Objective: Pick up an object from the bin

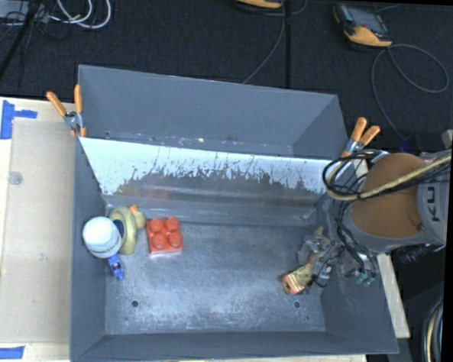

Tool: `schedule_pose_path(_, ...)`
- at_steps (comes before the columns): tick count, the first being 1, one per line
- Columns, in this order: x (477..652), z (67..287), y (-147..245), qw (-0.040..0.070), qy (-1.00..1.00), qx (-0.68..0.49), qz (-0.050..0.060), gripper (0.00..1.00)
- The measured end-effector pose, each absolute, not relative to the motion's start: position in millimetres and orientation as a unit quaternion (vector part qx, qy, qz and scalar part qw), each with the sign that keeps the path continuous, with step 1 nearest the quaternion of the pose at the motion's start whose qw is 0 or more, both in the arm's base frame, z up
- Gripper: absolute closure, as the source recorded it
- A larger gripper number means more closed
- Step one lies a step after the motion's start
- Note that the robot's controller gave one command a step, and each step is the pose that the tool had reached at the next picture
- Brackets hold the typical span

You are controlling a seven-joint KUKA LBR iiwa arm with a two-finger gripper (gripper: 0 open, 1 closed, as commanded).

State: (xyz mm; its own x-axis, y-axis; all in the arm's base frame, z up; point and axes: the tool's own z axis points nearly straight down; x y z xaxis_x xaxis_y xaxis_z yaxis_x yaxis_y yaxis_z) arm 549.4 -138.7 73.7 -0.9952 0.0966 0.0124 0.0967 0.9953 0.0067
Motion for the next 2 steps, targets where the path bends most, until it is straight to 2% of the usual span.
schedule_pose_path(1,546.3,115.6,-137.5,0.009,-0.999,-0.051,-0.005,1.0)
schedule_pose_path(2,562.5,149.6,-140.4,0.005,-1.0,-0.026,-0.004,1.0)
